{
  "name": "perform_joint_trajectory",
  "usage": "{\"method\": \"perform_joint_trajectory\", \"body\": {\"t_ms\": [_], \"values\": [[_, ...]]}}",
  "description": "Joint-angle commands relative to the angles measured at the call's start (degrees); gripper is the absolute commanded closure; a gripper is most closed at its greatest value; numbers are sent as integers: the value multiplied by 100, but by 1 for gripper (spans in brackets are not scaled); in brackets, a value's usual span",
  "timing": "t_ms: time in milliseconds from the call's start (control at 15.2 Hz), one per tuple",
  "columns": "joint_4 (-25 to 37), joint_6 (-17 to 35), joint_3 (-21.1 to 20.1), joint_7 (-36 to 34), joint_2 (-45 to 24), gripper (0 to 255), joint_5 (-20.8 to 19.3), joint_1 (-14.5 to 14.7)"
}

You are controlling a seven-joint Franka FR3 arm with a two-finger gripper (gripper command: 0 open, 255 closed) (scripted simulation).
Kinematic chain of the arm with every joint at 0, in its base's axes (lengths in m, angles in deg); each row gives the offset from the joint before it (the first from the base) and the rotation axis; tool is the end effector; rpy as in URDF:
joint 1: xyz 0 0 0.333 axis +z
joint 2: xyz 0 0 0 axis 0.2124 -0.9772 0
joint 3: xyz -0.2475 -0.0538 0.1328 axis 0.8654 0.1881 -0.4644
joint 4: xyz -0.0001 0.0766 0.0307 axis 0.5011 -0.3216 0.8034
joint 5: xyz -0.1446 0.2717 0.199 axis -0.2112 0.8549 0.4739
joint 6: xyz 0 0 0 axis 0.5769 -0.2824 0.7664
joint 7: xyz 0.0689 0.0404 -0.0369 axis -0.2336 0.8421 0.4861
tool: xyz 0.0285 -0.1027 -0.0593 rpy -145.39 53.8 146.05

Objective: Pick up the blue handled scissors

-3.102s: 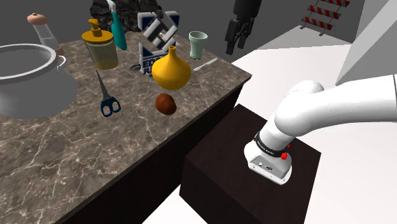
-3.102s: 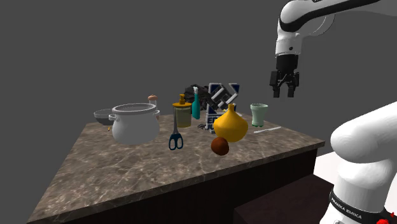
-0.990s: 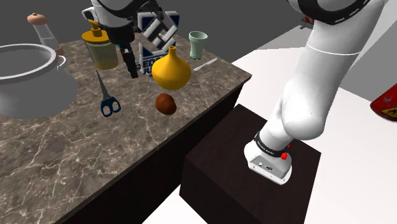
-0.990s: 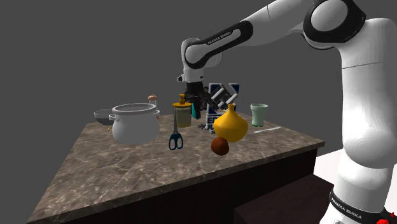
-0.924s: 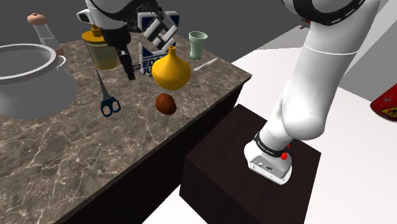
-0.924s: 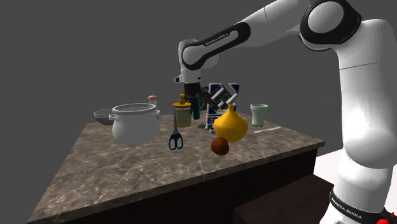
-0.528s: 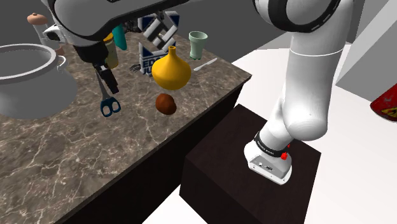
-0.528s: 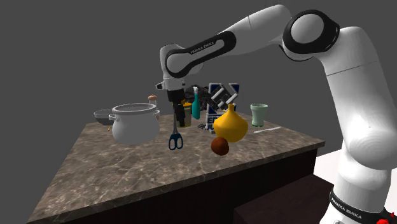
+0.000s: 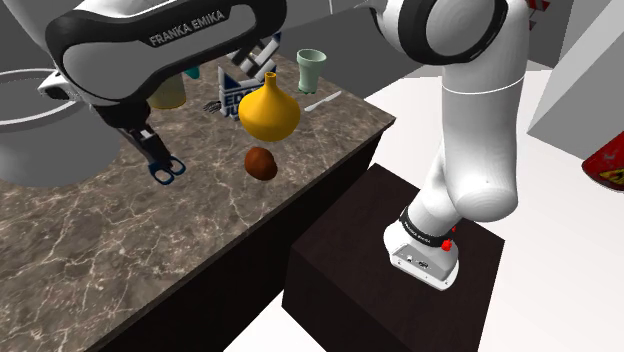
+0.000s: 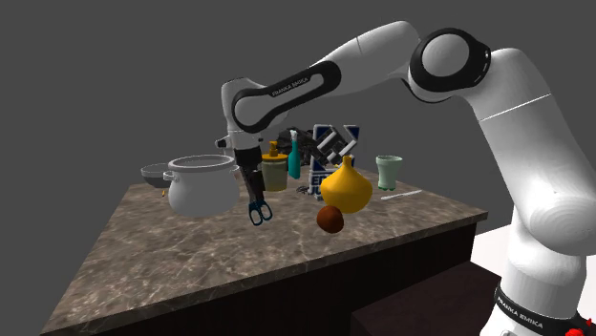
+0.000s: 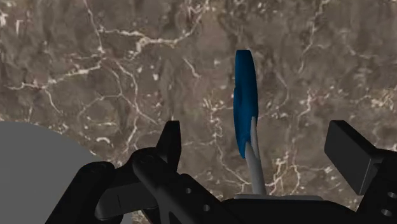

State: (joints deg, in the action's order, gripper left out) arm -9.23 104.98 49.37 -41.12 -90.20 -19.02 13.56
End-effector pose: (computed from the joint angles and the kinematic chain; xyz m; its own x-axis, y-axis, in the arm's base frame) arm 0.5093 0.3913 0.3613 0.0443 0.9900 -0.1339 0.9990 -0.0441 0.0044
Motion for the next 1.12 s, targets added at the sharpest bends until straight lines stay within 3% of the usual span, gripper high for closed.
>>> {"method": "perform_joint_trajectory", "body": {"t_ms": [0, 264, 330, 1056], "values": [[-78, 113, 6, -12, -35, 0, -17, -2], [-187, 278, 18, -41, -94, 0, -42, -3], [-187, 275, 17, -43, -92, 255, -42, -1], [-105, 150, 8, -19, -46, 255, -22, -3]]}}
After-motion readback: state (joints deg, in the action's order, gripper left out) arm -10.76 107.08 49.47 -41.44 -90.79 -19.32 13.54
